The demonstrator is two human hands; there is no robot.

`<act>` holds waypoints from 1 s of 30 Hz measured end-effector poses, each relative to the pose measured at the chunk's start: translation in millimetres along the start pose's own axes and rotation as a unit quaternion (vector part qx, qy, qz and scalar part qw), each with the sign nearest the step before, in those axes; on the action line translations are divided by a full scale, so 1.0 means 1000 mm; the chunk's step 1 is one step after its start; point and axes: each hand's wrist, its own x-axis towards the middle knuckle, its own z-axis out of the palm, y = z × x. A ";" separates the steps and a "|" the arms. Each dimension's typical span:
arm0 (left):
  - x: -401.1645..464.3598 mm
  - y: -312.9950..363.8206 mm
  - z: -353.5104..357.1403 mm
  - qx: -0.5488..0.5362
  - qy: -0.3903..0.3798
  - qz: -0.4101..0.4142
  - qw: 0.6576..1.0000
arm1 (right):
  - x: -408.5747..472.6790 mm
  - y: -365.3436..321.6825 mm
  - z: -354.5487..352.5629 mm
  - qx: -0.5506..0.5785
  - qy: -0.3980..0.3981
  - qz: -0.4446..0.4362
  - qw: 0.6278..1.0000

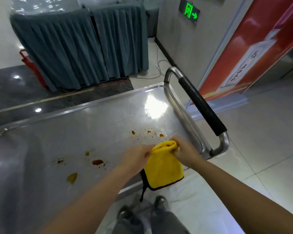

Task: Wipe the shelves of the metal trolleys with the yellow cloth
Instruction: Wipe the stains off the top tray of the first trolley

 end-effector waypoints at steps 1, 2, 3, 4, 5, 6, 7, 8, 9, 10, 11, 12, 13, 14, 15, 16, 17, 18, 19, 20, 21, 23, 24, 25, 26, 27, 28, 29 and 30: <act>0.003 0.000 0.002 0.039 0.014 0.033 0.999 | 0.002 0.001 0.000 -0.049 0.032 -0.014 0.998; 0.005 -0.001 0.004 0.083 0.027 0.061 0.994 | 0.003 0.003 0.000 -0.101 0.060 -0.035 0.992; 0.007 -0.001 0.006 0.123 0.039 0.086 0.988 | 0.003 0.005 0.001 -0.147 0.074 -0.056 0.985; 0.006 -0.001 0.008 0.155 0.049 0.113 0.980 | 0.001 0.009 0.001 -0.188 0.075 -0.070 0.977; 0.004 -0.002 0.012 0.179 0.056 0.137 0.973 | -0.003 0.013 0.002 -0.226 0.063 -0.079 0.969; 0.001 -0.005 0.017 0.199 0.061 0.164 0.964 | -0.009 0.019 0.003 -0.262 0.048 -0.086 0.960; -0.003 -0.007 0.023 0.218 0.051 0.188 0.956 | -0.017 0.026 0.005 -0.294 0.037 -0.098 0.950; -0.008 -0.010 0.029 0.230 0.017 0.197 0.953 | -0.025 0.032 0.008 -0.322 0.028 -0.113 0.940; -0.013 -0.014 0.036 0.244 -0.030 0.193 0.950 | -0.034 0.036 0.011 -0.344 0.020 -0.129 0.930; -0.019 -0.019 0.044 0.256 -0.074 0.183 0.946 | -0.042 0.038 0.014 -0.355 0.013 -0.147 0.923; -0.025 -0.024 0.050 0.268 -0.110 0.169 0.942 | -0.048 0.040 0.020 -0.358 0.002 -0.166 0.919; -0.032 -0.027 0.055 0.272 -0.125 0.163 0.940 | -0.052 0.041 0.026 -0.356 -0.013 -0.184 0.916; -0.039 -0.030 0.058 0.262 -0.122 0.163 0.943 | -0.055 0.041 0.033 -0.354 -0.031 -0.195 0.914; -0.045 -0.034 0.059 0.243 -0.106 0.166 0.950 | -0.055 0.040 0.042 -0.352 -0.051 -0.198 0.913; -0.051 -0.037 0.060 0.230 -0.091 0.169 0.954 | -0.055 0.040 0.050 -0.350 -0.068 -0.192 0.914; -0.057 -0.040 0.060 0.224 -0.073 0.167 0.957 | -0.054 0.040 0.059 -0.349 -0.081 -0.177 0.917; -0.062 -0.044 0.060 0.222 -0.058 0.157 0.960 | -0.053 0.039 0.068 -0.353 -0.091 -0.158 0.918; -0.068 -0.048 0.060 0.222 -0.047 0.138 0.964 | -0.053 0.039 0.075 -0.365 -0.098 -0.140 0.915; -0.073 -0.051 0.060 0.220 -0.047 0.113 0.968 | -0.054 0.038 0.082 -0.382 -0.098 -0.127 0.910; -0.076 -0.054 0.060 0.220 -0.054 0.086 0.970 | -0.056 0.038 0.087 -0.398 -0.098 -0.118 0.905; -0.078 -0.056 0.060 0.225 -0.065 0.062 0.970 | -0.059 0.036 0.091 -0.408 -0.098 -0.108 0.901; -0.077 -0.060 0.063 0.246 -0.082 0.022 0.966 | -0.066 0.035 0.096 -0.416 -0.090 -0.084 0.901; -0.075 -0.062 0.064 0.255 -0.087 0.005 0.963 | -0.069 0.036 0.098 -0.417 -0.081 -0.073 0.902; -0.073 -0.063 0.065 0.265 -0.090 -0.004 0.960 | -0.072 0.037 0.101 -0.415 -0.075 -0.059 0.905; -0.071 -0.063 0.067 0.274 -0.092 -0.004 0.957 | -0.075 0.037 0.103 -0.413 -0.069 -0.047 0.907; -0.070 -0.063 0.069 0.287 -0.095 0.001 0.953 | -0.076 0.038 0.104 -0.412 -0.064 -0.039 0.908; -0.071 -0.064 0.071 0.300 -0.099 0.007 0.949 | -0.076 0.039 0.104 -0.413 -0.060 -0.036 0.908; -0.072 -0.065 0.073 0.311 -0.102 0.007 0.945 | -0.074 0.039 0.102 -0.413 -0.063 -0.030 0.908; -0.073 -0.066 0.075 0.319 -0.105 0.003 0.942 | -0.069 0.039 0.100 -0.413 -0.068 -0.022 0.908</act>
